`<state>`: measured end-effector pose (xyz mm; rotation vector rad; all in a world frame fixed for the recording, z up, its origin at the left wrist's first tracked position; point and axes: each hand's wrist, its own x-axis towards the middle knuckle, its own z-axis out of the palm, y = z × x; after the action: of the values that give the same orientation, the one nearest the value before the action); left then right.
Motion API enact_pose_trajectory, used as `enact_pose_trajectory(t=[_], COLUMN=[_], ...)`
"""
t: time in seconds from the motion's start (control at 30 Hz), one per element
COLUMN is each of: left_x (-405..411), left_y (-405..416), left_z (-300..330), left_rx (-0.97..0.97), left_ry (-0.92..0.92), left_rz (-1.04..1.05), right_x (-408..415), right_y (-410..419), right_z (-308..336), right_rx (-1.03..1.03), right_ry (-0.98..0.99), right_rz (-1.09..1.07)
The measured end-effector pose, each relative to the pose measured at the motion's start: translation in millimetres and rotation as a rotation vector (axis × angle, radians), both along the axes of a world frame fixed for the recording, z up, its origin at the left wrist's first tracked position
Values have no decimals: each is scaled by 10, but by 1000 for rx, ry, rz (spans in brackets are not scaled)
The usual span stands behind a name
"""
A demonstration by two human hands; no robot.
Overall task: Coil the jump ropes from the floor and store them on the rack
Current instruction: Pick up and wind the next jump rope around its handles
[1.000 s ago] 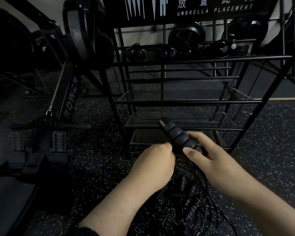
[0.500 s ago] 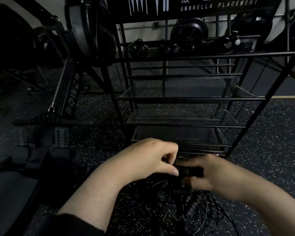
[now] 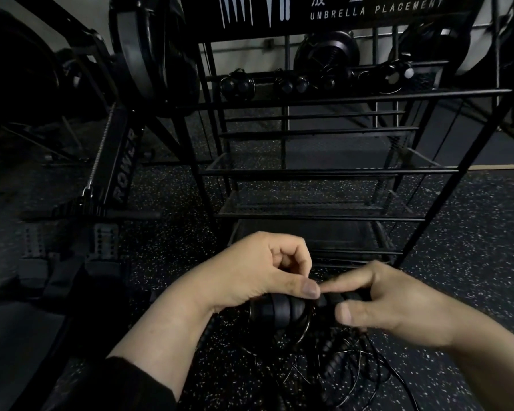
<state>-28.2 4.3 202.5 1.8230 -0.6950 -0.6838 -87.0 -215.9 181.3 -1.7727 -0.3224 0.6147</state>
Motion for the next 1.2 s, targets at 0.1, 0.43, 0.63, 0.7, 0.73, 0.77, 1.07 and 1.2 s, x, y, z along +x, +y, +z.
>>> enact_pose_trajectory(t=[0.1,0.43,0.63,0.7,0.73,0.77,1.07,1.2], left_x=[-24,-56,-49,-34,-29,-20,49,63], left_y=[-41,-103,-88,-80,-80,-78,22,38], left_z=[-39,-109,-116,-127,-127,-129,-130,-142], left_rx=[3,-21,-9,4,8,10,-136,-113], left_ry=[-18,15,27,28,29,28,154,199], left_rz=[-2,33,23,15,11,12,-44,-58], right_x=[-7,-22,-51,-55,-56,-55,-62,-74], right_y=[6,37,102,127,140,146,210,194], right_z=[5,134,151,170,182,184,164,143], right_rx=[21,-152,-240,-237,-235,-234,-89,-106], right_ry=[-12,-3,-5,17,29,34,72,60], right_rz=[-56,-54,-89,-111,-121,-126,-188,-166])
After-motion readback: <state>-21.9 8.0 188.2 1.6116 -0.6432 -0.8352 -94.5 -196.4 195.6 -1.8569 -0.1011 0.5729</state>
